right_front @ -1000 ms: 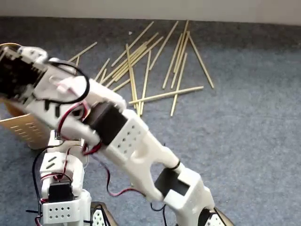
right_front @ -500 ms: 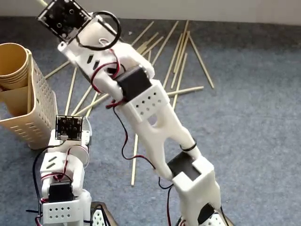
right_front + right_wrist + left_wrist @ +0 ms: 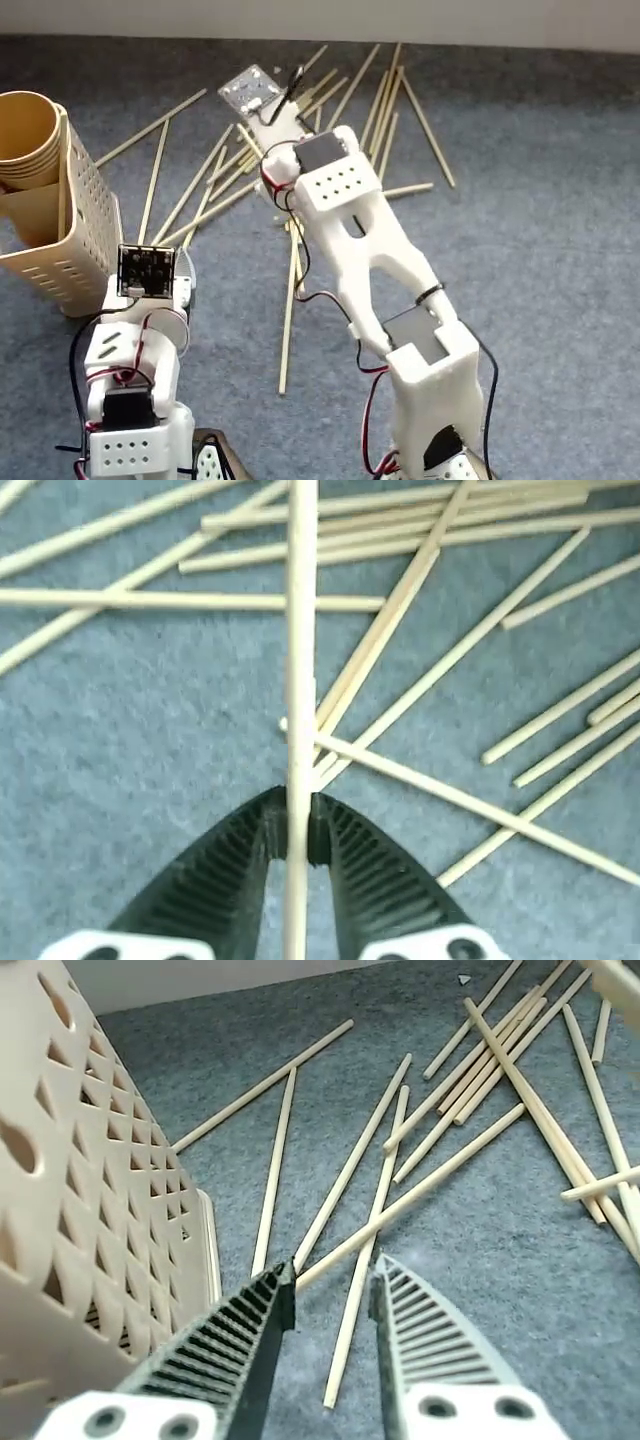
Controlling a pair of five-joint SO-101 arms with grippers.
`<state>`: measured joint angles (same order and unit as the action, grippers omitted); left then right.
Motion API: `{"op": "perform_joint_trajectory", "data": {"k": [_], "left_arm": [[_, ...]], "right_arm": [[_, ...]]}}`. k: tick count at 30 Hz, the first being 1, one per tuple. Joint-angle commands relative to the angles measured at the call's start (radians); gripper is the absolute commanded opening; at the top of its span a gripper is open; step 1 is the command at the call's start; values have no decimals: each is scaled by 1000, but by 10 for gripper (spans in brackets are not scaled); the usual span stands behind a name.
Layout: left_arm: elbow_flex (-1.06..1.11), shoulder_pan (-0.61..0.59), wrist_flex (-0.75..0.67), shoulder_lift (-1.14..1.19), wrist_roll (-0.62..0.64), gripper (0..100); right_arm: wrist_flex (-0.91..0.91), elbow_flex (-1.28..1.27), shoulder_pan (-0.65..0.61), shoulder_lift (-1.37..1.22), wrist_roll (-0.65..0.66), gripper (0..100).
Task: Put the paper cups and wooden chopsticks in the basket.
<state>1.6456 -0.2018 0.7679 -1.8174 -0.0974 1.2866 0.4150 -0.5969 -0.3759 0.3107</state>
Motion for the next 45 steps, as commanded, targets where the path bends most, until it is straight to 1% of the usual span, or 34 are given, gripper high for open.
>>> {"op": "perform_joint_trajectory", "data": {"k": [1, 3, 5, 8, 11, 13, 16, 18, 20, 22, 25, 27, 29, 30, 33, 35, 37, 40, 42, 45], "left_arm": [[-104, 4, 104, -1, -6, 155], [-165, 4, 178, -1, -6, 157], [-229, 4, 252, -1, -2, 186], [-331, 4, 313, 1, 0, 231], [-426, 10, 341, 27, 0, 231], [-504, 12, 344, 114, 0, 232], [-704, 10, 373, 374, 0, 232], [-903, 12, 456, 608, -5, 233], [-1147, 12, 583, 854, -8, 234], [-1419, 13, 735, 1079, -46, 235], [-1856, 12, 941, 1336, -81, 235], [-2120, 12, 1011, 1466, -80, 232], [-2282, 13, 1010, 1560, -77, 232], [-2324, 24, 1010, 1603, -61, 232], [-2315, 151, 1007, 1738, -29, 235], [-2308, 234, 1005, 1848, -21, 236], [-2330, 311, 980, 1959, -21, 251], [-2411, 378, 961, 2107, -14, 309], [-2486, 398, 956, 2196, -14, 328], [-2598, 380, 910, 2336, -17, 318]], "right_arm": [[64, -35, -7, 28, -11, 40], [107, -36, -5, 33, -9, 97], [153, -28, -13, 36, -9, 168], [222, 31, -25, 67, -9, 241], [277, 140, -31, 122, -9, 241], [323, 234, -31, 171, -9, 224], [427, 378, -15, 252, -9, 172], [479, 452, 27, 318, -9, 131], [476, 467, 108, 397, -8, 101], [473, 461, 236, 475, -8, 83], [473, 461, 464, 568, -8, 80], [476, 444, 613, 610, -12, 80], [476, 363, 750, 645, -12, 80], [476, 308, 805, 659, -9, 80], [450, 79, 912, 680, -6, 80], [378, -114, 963, 691, -6, 80], [223, -326, 990, 714, -6, 80], [-90, -708, 1004, 768, -12, 80], [-311, -969, 1003, 819, -12, 80], [-601, -1305, 980, 894, -12, 80]]}}
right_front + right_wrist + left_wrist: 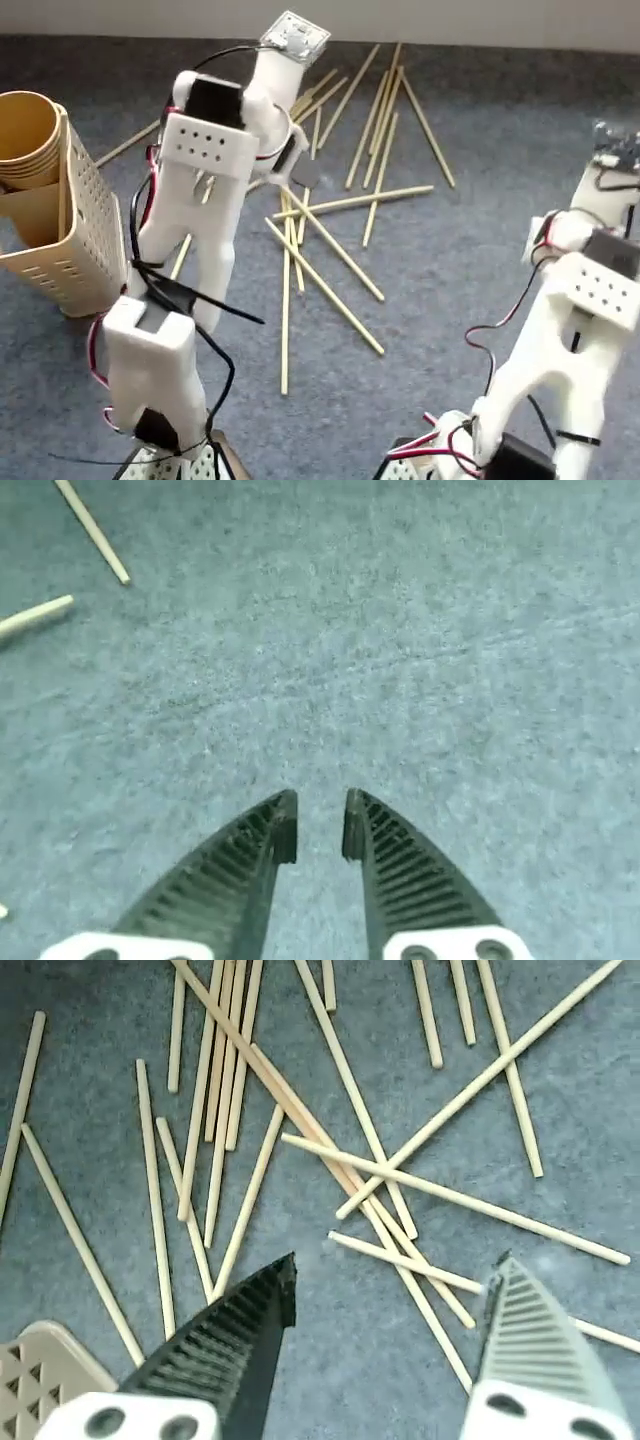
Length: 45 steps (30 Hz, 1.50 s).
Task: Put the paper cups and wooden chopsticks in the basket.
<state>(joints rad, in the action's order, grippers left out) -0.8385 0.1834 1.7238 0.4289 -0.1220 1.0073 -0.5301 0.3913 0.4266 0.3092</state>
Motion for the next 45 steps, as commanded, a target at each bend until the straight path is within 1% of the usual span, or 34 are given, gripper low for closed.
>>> {"op": "perform_joint_trajectory", "data": {"k": [1, 3, 6, 9, 10, 12, 16, 20, 22, 24, 26, 30, 36, 37, 39, 43, 45], "left_arm": [[-153, -36, -71, 137, 8, 314], [-226, -93, -117, 229, 8, 309], [-325, -171, -172, 369, -2, 310], [-410, -223, -196, 496, -87, 309], [-438, -242, -198, 533, -104, 309], [-479, -274, -193, 595, -110, 309], [-530, -320, -120, 656, -117, 310], [-542, -367, -44, 657, -178, 313], [-538, -377, -6, 665, -253, 313], [-496, -377, 17, 680, -302, 313], [-455, -377, 14, 705, -321, 313], [-449, -374, 14, 776, -353, 309], [-453, -343, 14, 878, -351, 305], [-455, -338, 14, 881, -351, 288], [-455, -326, 14, 872, -353, 212], [-455, -298, 14, 854, -353, 0], [-455, -292, 20, 843, -353, 22]], "right_arm": [[-397, -458, -19, 113, -9, 80], [-509, -605, -50, 153, -6, 80], [-616, -746, -107, 188, -6, 80], [-691, -834, -163, 209, -6, 80], [-705, -842, -159, 211, -6, 80], [-708, -840, -150, 206, -6, 80], [-708, -843, -150, 202, -6, 80], [-708, -843, -150, 202, -6, 80], [-708, -843, -150, 202, -6, 80], [-708, -843, -150, 202, -6, 80], [-708, -843, -150, 202, -6, 80], [-708, -843, -150, 202, -6, 80], [-708, -843, -150, 202, -6, 80], [-708, -843, -150, 202, -6, 80], [-708, -843, -150, 202, -6, 80], [-708, -843, -150, 202, -6, 80], [-708, -845, -150, 202, -6, 80]]}}
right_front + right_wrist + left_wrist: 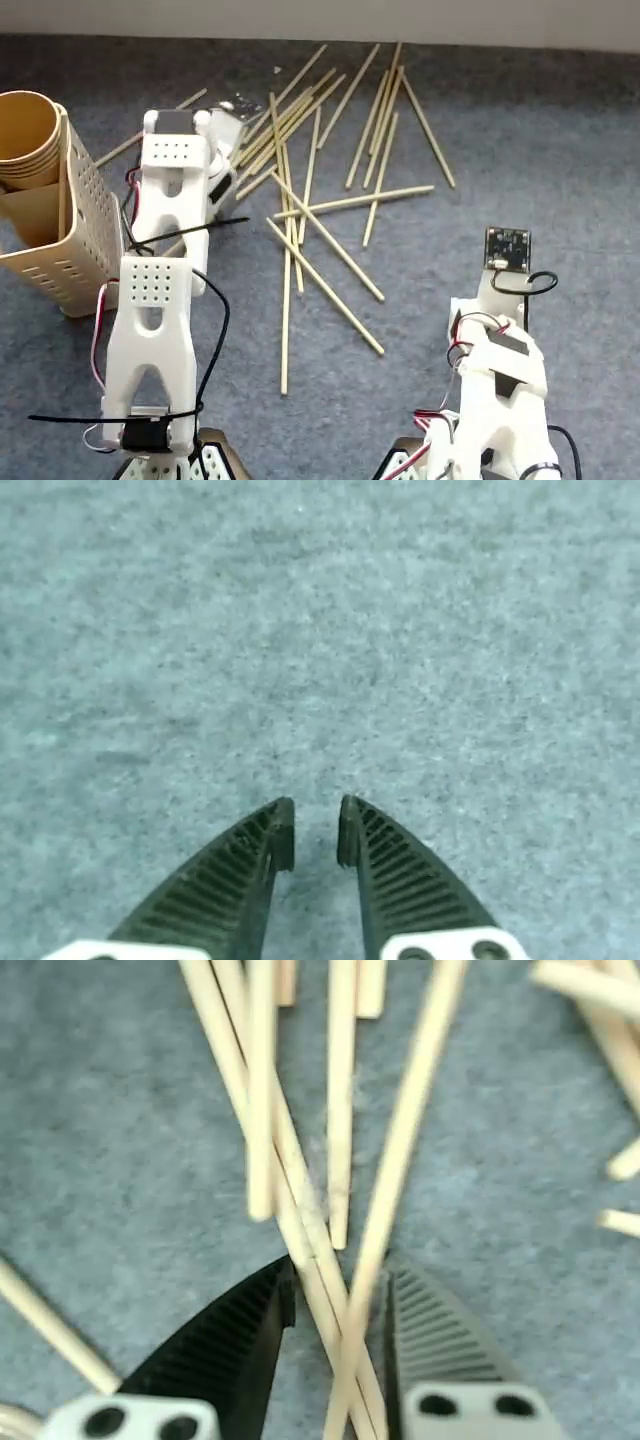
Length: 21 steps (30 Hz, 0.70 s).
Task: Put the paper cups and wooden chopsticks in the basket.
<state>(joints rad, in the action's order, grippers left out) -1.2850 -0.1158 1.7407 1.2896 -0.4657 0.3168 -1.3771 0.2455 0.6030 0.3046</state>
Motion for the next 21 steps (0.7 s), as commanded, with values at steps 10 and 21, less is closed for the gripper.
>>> {"op": "perform_joint_trajectory", "data": {"k": [10, 21], "left_arm": [[-7, 12, 21, -231, -3, 5], [1, 1, 21, -750, 98, 4]], "right_arm": [[-19, 5, -4, 25, -2, 80], [-19, 5, -4, 25, -2, 80]]}}
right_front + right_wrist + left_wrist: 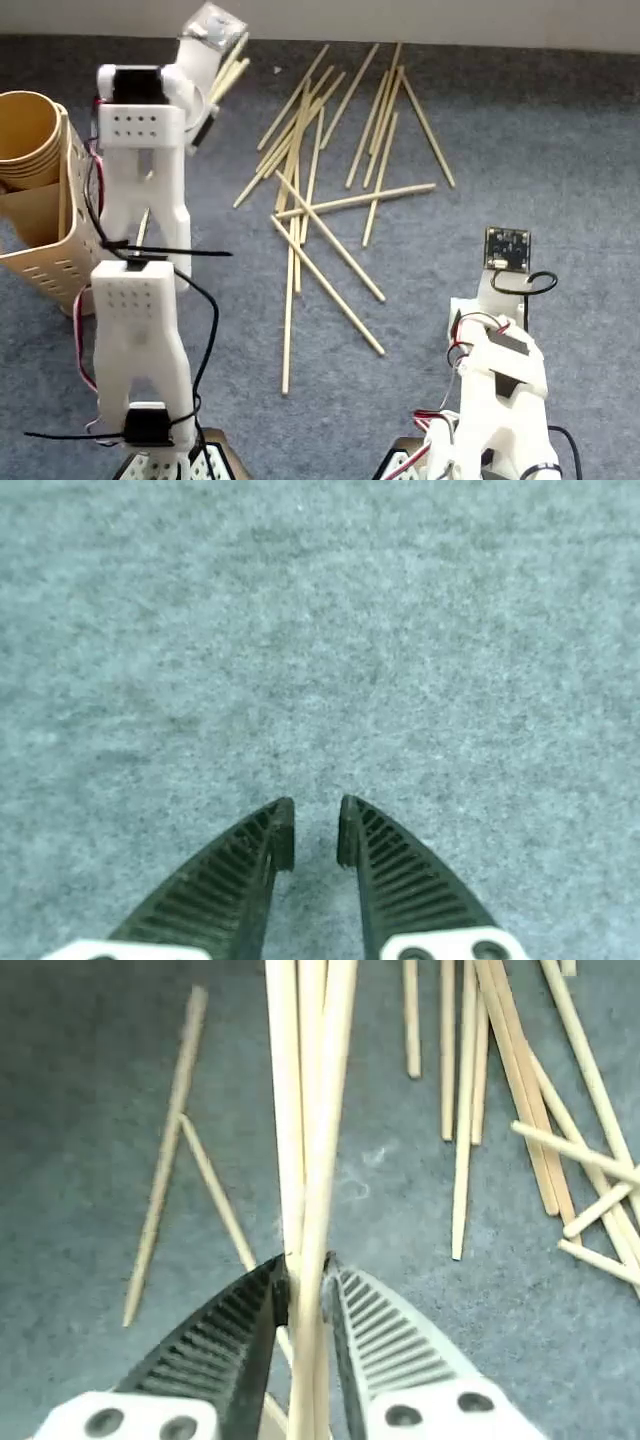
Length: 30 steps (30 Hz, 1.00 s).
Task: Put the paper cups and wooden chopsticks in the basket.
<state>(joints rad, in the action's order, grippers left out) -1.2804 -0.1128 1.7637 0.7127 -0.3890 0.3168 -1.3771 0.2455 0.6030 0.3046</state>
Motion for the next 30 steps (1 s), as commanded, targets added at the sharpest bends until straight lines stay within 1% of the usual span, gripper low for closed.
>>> {"op": "perform_joint_trajectory", "data": {"k": [1, 6, 11, 15, 19, 22, 26, 30], "left_arm": [[-4, -4, -2, -213, 20, 4], [-4, -24, -2, -378, 18, 4], [-12, -91, -3, -526, 18, 4], [-7, -200, -3, -641, 17, 4], [-4, -308, -3, -697, 21, 4], [-4, -360, -2, -697, 83, 4], [-13, -386, 0, -710, 160, 4], [-41, -392, 3, -832, 199, 3]], "right_arm": [[-19, 5, -4, 25, -2, 80], [-19, 5, -4, 25, -2, 80], [-19, 5, -4, 25, -2, 80], [-19, 5, -4, 25, -2, 80], [-19, 5, -4, 25, -2, 80], [-19, 5, -4, 25, -2, 80], [-19, 5, -4, 25, -2, 80], [-19, 5, -4, 25, -2, 80]]}}
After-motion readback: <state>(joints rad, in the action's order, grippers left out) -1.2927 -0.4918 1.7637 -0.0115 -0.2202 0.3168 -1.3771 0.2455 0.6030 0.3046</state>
